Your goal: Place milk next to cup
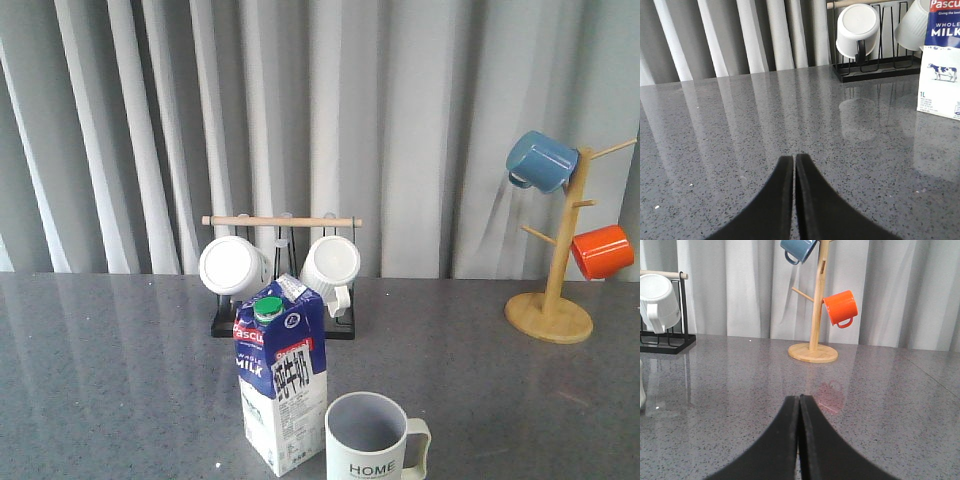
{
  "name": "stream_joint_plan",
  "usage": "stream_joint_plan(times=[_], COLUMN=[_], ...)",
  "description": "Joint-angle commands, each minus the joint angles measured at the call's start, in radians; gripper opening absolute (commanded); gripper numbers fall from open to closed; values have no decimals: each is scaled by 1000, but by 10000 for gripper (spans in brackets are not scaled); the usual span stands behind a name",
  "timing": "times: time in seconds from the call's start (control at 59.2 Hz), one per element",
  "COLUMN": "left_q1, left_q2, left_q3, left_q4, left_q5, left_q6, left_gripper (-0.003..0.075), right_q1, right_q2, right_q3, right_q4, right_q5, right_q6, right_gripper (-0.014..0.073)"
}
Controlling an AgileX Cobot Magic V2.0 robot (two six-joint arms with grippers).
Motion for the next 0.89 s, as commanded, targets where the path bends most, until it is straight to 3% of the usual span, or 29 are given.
stream_joint_plan(times=[0.0,0.878], left_q1=[-2,-2], left_q2=[-10,-10], left_q3=[-27,-27], left_q4=[-2,-2], left_q5=[-69,-69], left_q6=[-10,-10], left_gripper=[-6,-6], right_q1=[-7,-7], right_q2=[-15,-15], right_q3=[9,9], right_q4=[-2,-2], right_q5=[-97,-111], right_q6=[-5,-6], right_gripper=[-4,-4])
